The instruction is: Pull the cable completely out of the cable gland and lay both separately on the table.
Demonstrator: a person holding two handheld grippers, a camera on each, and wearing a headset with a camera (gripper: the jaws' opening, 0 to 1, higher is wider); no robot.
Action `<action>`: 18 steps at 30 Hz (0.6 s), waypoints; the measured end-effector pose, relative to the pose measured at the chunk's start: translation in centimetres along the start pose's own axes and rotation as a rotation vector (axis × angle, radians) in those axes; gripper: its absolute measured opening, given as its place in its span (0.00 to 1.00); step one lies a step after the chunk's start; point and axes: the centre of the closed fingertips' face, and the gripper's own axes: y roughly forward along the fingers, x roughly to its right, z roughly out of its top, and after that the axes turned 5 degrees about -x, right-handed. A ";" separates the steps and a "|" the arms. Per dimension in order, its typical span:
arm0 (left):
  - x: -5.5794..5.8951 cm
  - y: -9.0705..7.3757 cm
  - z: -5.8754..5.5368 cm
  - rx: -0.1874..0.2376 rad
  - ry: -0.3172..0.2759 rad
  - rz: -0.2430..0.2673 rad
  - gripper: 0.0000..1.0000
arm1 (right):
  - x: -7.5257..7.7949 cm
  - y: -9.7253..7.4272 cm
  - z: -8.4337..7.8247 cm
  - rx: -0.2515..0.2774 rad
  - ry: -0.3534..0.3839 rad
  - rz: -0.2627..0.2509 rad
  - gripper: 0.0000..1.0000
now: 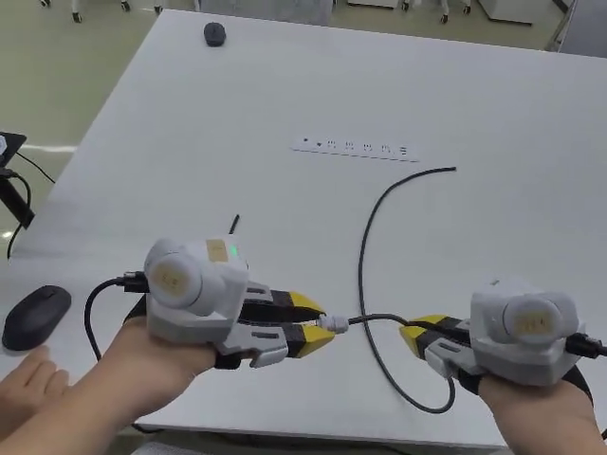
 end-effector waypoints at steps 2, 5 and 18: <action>0.0 0.1 -0.1 -0.007 0.000 0.000 0.15 | 0.8 0.3 -0.8 -0.011 0.053 -0.013 0.00; 0.1 0.1 -0.4 -0.016 0.000 -0.002 0.15 | 2.0 0.6 -1.8 -0.013 0.126 -0.034 0.01; 0.8 0.6 -0.7 -0.035 0.004 -0.025 0.15 | 5.5 1.1 -6.3 -0.042 0.531 -0.047 0.01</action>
